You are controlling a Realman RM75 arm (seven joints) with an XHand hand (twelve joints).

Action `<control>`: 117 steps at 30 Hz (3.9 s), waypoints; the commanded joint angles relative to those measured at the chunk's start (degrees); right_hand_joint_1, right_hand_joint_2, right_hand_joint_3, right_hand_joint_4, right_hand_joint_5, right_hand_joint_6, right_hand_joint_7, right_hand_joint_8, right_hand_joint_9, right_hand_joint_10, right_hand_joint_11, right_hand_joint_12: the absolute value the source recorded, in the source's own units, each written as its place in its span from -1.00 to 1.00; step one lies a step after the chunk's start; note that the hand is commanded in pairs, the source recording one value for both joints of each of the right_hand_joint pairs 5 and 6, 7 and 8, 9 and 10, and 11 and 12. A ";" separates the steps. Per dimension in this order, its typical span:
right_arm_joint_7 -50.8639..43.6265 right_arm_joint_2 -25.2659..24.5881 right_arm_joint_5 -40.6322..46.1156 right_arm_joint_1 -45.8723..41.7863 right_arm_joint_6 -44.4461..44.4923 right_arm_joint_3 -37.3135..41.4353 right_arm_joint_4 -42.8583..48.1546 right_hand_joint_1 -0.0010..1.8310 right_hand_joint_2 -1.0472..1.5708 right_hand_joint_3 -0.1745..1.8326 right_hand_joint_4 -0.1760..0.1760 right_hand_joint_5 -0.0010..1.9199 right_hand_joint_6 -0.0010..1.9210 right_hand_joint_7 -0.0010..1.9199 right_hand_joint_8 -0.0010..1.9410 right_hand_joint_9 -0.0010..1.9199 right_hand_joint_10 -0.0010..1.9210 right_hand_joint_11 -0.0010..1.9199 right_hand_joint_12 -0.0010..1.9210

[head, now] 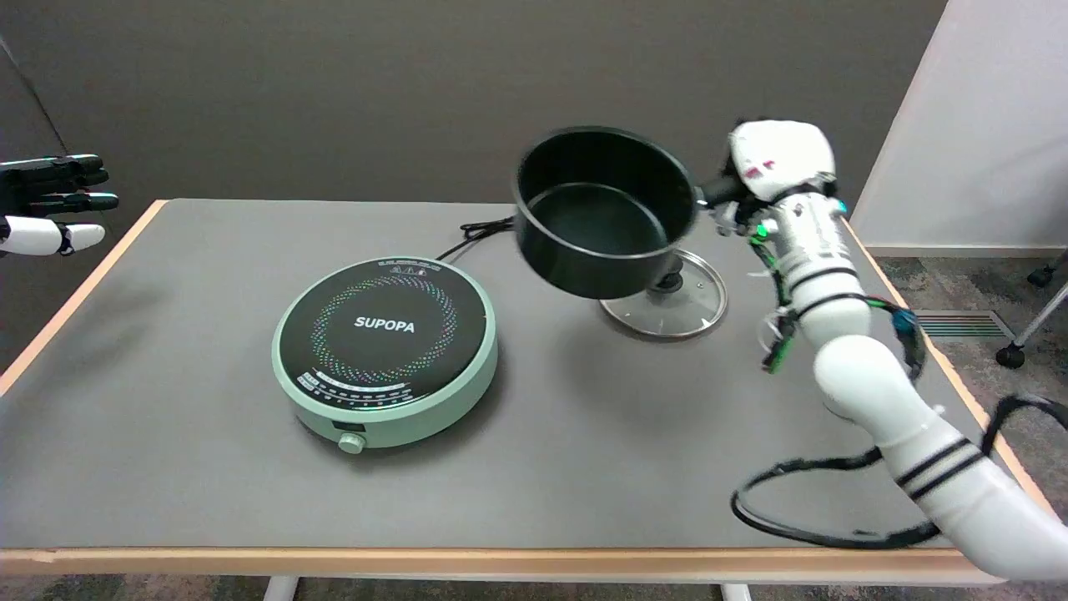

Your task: Place the soup pot onto the induction stove.

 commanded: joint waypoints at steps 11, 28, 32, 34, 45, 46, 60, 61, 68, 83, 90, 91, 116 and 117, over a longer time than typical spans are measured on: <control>-7.70 -19.41 -2.09 20.08 -12.23 -14.67 -9.61 0.36 0.37 -0.05 -0.12 1.00 1.00 1.00 0.98 1.00 1.00 1.00 1.00; -8.59 -32.14 -7.52 30.41 -10.89 -22.29 -28.51 0.36 0.38 -0.06 -0.14 1.00 1.00 1.00 0.98 1.00 1.00 1.00 1.00; -8.59 -36.13 -9.55 32.98 -9.26 -23.83 -35.59 0.36 0.37 -0.07 -0.14 1.00 1.00 1.00 0.98 1.00 1.00 1.00 1.00; -8.59 -37.62 -10.77 33.69 -8.75 -24.06 -37.76 0.36 0.37 -0.07 -0.14 1.00 1.00 1.00 0.98 1.00 1.00 1.00 1.00; -8.94 -41.05 -13.25 35.11 -5.65 -23.56 -44.45 0.34 0.39 -0.17 -0.14 1.00 1.00 1.00 0.98 1.00 1.00 1.00 1.00; -8.99 -40.97 -13.25 35.11 -5.54 -23.32 -44.55 0.34 0.39 -0.19 -0.14 1.00 1.00 1.00 0.98 1.00 1.00 1.00 1.00; -9.07 -38.18 -13.25 33.85 -5.44 -19.80 -43.30 0.33 0.41 -0.25 -0.14 1.00 1.00 1.00 0.98 1.00 1.00 1.00 1.00; -9.07 -37.94 -13.25 33.72 -5.41 -19.60 -43.17 0.33 0.41 -0.25 -0.14 1.00 1.00 1.00 0.98 1.00 1.00 1.00 1.00; -9.07 -36.10 -13.25 32.49 -5.14 -17.34 -42.11 0.33 0.41 -0.26 -0.14 1.00 1.00 1.00 0.98 1.00 1.00 1.00 1.00; -9.14 -33.66 -12.73 28.95 -3.53 -15.76 -38.10 0.33 0.41 -0.27 -0.14 1.00 1.00 1.00 0.98 1.00 1.00 1.00 1.00; -9.65 -32.81 -12.69 27.57 -3.52 -15.51 -35.15 0.33 0.41 -0.27 -0.15 1.00 1.00 1.00 0.98 1.00 1.00 1.00 1.00; -10.01 -32.77 -12.69 27.39 -3.74 -15.51 -34.71 0.33 0.41 -0.27 -0.15 1.00 1.00 1.00 0.98 1.00 1.00 1.00 1.00; -11.78 -31.17 -12.93 21.61 -2.53 -16.39 -29.62 0.28 0.48 -0.36 -0.22 0.93 0.93 0.93 0.91 0.93 0.93 0.93 0.93; -11.75 -31.17 -12.93 21.61 -2.45 -16.42 -29.69 0.27 0.49 -0.37 -0.23 0.92 0.92 0.92 0.90 0.92 0.92 0.92 0.92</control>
